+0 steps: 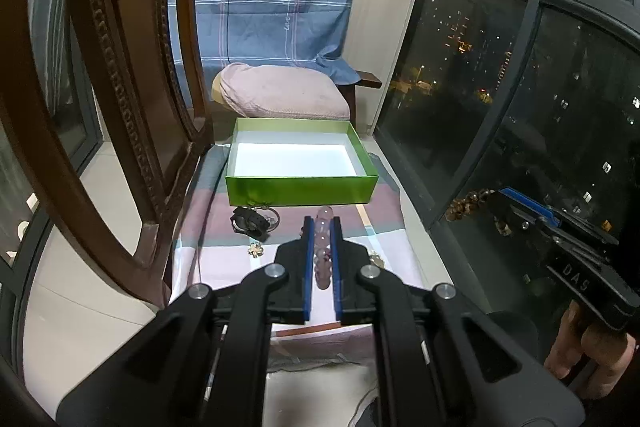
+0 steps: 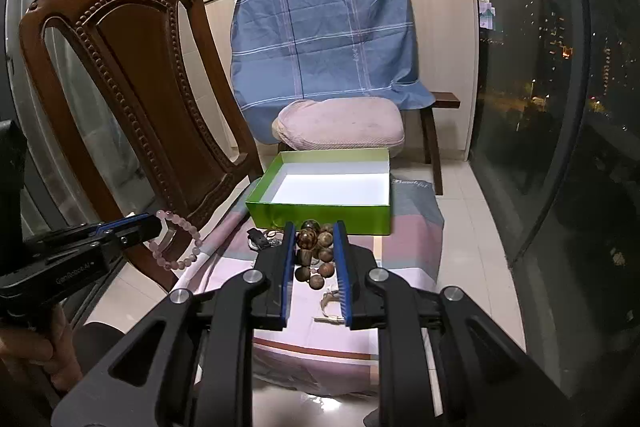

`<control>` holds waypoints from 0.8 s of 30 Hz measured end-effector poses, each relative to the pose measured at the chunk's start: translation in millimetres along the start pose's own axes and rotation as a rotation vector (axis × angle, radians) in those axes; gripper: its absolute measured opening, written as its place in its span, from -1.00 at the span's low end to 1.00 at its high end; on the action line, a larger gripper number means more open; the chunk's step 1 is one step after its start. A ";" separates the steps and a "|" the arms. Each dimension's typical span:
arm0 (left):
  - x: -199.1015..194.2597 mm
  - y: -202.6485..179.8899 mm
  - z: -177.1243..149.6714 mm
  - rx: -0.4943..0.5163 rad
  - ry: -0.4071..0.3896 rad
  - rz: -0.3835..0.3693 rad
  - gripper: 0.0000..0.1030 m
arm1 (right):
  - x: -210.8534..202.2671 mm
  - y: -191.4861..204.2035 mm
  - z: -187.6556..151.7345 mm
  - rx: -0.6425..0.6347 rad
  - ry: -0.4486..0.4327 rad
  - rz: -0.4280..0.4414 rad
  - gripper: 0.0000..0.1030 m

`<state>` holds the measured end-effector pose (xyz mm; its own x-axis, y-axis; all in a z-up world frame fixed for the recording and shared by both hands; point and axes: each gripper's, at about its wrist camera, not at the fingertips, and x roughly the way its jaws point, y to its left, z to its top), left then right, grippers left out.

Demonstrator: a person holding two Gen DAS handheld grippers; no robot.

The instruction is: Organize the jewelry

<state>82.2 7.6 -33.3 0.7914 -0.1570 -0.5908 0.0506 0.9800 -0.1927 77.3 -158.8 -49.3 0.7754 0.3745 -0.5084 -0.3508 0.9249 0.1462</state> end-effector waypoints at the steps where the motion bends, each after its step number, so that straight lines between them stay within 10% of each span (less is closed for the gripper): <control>1: -1.2 -0.5 -1.2 0.002 0.000 -0.001 -0.85 | -2.1 0.9 -1.5 -0.001 -0.001 -0.001 -0.63; 24: -10.9 -6.3 -11.6 0.003 0.016 0.006 -0.85 | -9.5 0.5 -13.1 -0.008 -0.002 -0.010 -0.99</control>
<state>66.2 1.7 -34.7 0.7821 -0.1530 -0.6040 0.0480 0.9813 -0.1865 62.8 -162.7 -55.5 0.7797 0.3656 -0.5084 -0.3473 0.9280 0.1346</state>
